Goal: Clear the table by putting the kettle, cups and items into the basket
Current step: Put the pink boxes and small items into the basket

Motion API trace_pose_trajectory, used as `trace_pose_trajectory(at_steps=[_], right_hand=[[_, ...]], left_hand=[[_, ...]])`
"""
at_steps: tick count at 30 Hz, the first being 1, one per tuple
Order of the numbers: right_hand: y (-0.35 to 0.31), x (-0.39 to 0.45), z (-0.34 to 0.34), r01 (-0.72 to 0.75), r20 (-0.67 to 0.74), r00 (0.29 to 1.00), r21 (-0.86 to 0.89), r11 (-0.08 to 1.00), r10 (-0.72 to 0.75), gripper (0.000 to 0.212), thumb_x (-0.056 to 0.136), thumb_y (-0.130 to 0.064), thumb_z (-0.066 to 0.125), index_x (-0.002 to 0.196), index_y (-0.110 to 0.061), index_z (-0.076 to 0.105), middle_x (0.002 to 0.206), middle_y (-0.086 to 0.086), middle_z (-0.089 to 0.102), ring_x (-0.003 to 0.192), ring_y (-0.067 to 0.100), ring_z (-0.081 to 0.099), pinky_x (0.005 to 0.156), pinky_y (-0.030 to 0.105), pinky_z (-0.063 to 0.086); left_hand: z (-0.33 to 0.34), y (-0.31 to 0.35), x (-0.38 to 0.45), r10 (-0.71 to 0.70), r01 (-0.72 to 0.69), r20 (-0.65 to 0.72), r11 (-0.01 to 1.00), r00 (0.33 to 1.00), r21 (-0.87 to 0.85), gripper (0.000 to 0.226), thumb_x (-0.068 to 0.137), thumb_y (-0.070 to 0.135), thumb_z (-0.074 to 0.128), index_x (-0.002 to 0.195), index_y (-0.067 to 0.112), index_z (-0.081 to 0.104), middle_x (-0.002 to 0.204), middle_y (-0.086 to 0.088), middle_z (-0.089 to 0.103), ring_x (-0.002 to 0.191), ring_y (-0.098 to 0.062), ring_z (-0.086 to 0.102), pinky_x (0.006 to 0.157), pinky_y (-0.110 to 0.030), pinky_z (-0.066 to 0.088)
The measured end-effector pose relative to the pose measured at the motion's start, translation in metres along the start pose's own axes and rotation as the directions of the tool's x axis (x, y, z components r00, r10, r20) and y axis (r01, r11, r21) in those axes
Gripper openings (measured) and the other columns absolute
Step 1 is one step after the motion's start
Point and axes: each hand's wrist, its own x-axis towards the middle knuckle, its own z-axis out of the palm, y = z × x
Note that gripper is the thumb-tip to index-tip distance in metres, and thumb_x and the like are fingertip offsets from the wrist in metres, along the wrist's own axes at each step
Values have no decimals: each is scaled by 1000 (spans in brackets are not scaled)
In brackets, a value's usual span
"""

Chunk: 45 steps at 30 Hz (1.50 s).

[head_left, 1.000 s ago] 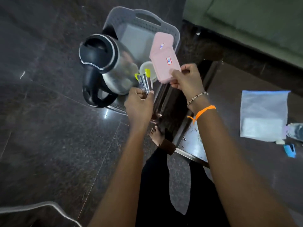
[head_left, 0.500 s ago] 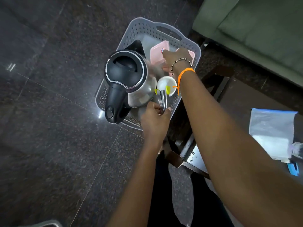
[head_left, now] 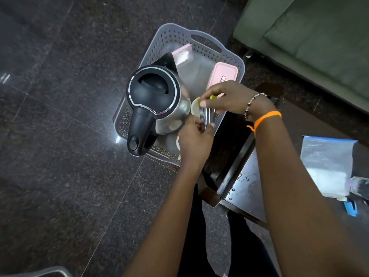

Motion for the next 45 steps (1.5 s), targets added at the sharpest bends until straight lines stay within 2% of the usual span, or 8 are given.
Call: trace_pose_trajectory(at_steps=[7,10,15,21,29,36,39,45], right_hand=[[2,15,-23,71,-12,997,115,991,-70,44,87,10,53,129,-3,50,97,16,48,62,15,48,64,22,48],[-8,35,-29,143,-227,968,161,976,-104,46,86,10,54,129,-4,50,101,12,46,62,7,49,56,11,52],[-24,80,-27,136,-530,837,-40,990,-136,44,76,5,59,119,-3,54,103,10,59,75,14,52,85,38,53],[-21,110,-8,49,-417,874,-433,900,-249,44,77,1,57,119,-9,48,126,16,50,111,34,55,89,36,45],[-37,139,6,-196,-460,878,-596,779,-131,44,94,4,37,137,-1,30,150,18,24,125,41,49,97,50,42],[-40,145,-2,-49,-452,851,-577,815,-269,39,85,1,50,122,-9,53,132,16,48,118,37,53,96,43,45],[-38,144,1,128,-273,867,-687,715,-417,44,87,2,46,128,-13,52,136,15,41,122,34,46,100,40,43],[-40,153,2,81,-269,873,-743,665,-407,33,89,-2,45,121,-6,54,129,16,47,119,35,48,95,43,43]], left_hand=[[7,23,14,67,-65,2,982,998,-179,24,88,7,56,112,8,59,89,4,60,75,-9,57,73,-15,46],[8,24,17,83,-72,55,981,995,-178,43,89,6,54,131,10,48,115,-3,62,100,-14,60,89,-14,44],[14,13,19,98,-99,100,995,990,5,39,88,11,55,128,8,52,127,-13,59,112,-30,56,99,-34,43],[17,-4,23,148,-197,211,951,966,238,43,88,11,54,130,3,48,144,-14,43,134,-28,36,110,-36,30],[15,-16,27,59,-163,312,933,948,320,39,90,18,50,127,4,47,154,-8,27,144,-21,19,113,-36,25],[7,-17,29,66,-182,358,937,931,299,45,93,14,47,136,2,38,156,-9,22,146,-20,15,117,-30,16],[6,-18,28,81,-187,350,941,933,281,43,93,11,46,135,1,40,156,-10,24,145,-20,16,116,-28,15],[7,-21,26,102,-202,341,940,934,273,42,93,11,46,134,1,42,155,-9,24,145,-19,16,116,-28,16]])
